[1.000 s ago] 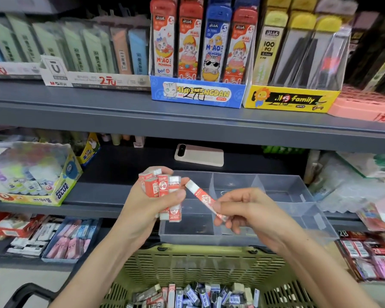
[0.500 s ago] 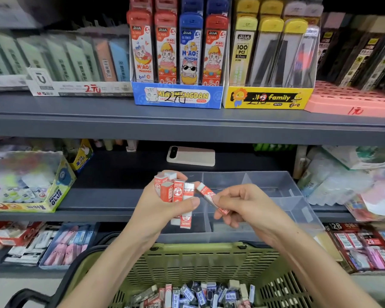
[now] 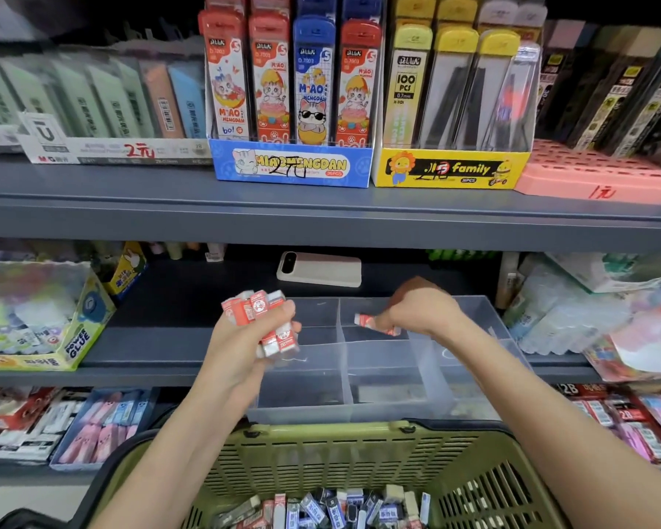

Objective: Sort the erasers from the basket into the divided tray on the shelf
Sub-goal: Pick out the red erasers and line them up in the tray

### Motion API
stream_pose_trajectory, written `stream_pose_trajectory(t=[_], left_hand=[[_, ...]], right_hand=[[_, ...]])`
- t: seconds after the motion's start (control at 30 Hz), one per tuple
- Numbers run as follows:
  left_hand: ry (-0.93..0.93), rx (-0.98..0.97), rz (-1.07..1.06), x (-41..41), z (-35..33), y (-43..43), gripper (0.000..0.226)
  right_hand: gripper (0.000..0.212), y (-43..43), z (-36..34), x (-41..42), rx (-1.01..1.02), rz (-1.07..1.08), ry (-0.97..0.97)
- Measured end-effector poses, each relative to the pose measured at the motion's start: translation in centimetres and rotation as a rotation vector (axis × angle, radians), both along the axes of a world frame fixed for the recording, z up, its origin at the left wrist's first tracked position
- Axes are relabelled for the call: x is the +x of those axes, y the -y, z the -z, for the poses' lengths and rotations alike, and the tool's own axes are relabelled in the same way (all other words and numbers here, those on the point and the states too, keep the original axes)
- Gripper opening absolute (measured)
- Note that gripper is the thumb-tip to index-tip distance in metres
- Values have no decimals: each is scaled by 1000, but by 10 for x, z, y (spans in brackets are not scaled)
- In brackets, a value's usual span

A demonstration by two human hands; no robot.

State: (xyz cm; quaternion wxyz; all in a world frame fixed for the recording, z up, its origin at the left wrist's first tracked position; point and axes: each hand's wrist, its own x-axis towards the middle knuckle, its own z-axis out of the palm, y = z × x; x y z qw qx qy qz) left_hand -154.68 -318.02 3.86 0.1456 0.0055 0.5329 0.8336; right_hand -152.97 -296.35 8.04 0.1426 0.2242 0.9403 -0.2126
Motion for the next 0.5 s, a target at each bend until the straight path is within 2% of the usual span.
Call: stream_pose_trajectory(t=[0.07, 0.17, 0.23, 0.37, 0.43, 0.5], left_hand=[[11, -3, -3, -2, 3, 3, 33], [18, -7, 3, -4, 7, 7, 31], [32, -12, 7, -5, 9, 8, 36], [45, -24, 11, -6, 10, 7, 40], [57, -11, 14, -6, 9, 5, 42], [80, 23, 20, -6, 7, 4, 42]], right_hand=[[36, 6, 10, -16, 116, -21, 94], [41, 14, 31, -28, 112, -37, 108], [40, 16, 42, -29, 0, -56, 85], [30, 15, 46, -26, -369, 9, 88], [27, 14, 44, -25, -416, 28, 105], [25, 16, 40, -22, -334, -29, 103]])
